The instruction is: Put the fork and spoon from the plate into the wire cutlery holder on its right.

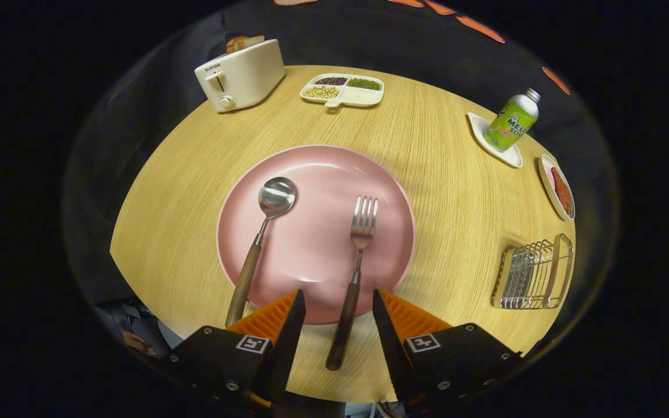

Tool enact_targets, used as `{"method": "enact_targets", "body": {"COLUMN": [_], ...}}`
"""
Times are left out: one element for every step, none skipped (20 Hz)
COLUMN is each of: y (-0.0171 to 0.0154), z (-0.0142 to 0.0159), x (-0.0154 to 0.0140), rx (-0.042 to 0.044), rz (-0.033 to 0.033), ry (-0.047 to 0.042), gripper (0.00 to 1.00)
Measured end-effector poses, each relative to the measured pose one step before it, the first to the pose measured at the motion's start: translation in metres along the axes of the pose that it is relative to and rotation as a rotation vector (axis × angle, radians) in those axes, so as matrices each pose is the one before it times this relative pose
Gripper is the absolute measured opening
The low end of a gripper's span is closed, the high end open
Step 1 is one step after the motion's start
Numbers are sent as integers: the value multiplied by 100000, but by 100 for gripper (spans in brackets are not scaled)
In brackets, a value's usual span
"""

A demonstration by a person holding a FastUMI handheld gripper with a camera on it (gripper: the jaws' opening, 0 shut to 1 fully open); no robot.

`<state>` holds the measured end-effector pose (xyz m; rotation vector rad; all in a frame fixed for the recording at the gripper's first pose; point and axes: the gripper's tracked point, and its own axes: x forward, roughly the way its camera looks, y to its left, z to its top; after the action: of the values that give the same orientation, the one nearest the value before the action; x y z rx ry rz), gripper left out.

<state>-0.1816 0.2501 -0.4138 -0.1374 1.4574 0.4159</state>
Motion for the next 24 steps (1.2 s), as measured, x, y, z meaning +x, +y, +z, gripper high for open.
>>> {"method": "enact_targets", "body": {"y": [116, -148, -220, -134, 39, 22, -1, -25, 34, 89, -28, 140, 326, 226, 246, 55, 2, -141, -28, -3, -53, 218, 302, 233], "z": [296, -29, -123, -252, 109, 238, 429, -166, -205, -370, -184, 114, 90, -312, 196, -62, 137, -14, 28, 6, 29, -157, -80, 89], "x": [45, 175, 291, 325, 248, 335, 434, 532, 407, 253, 266, 132, -48, -31, -171, 224, 78, -14, -27, -13, -29, -144, -257, -487], "rx": [-1249, -2305, -2186, -988, -13, 371, 525, 623, 299, 216, -412, 299, 799, 420, 854, 488, 1250, 895, 1020, 214, 106, 955, 2066, 1243], "rz": [-424, -958, -1406, -891, 127, -105, -6, -531, 226, -64, -404, 50, 1040, 780, 1333, 88, 95, -466, 111, 221, 538, 1748, 2483, 2238], "ry": [-353, 320, 1053, 1247, 610, 340, 125, 1790, 2287, 2261, 1502, 36, -63, 1556, -832, 137, 631, -483, -251, -439, -522, -151, -447, -1861], "gripper": [71, 71, 70, 70, 71, 71, 64, 59, 51, 48, 44, 42, 39, 38, 38, 33, 27, 22, 13, 10, 8, 7, 5, 5]}}
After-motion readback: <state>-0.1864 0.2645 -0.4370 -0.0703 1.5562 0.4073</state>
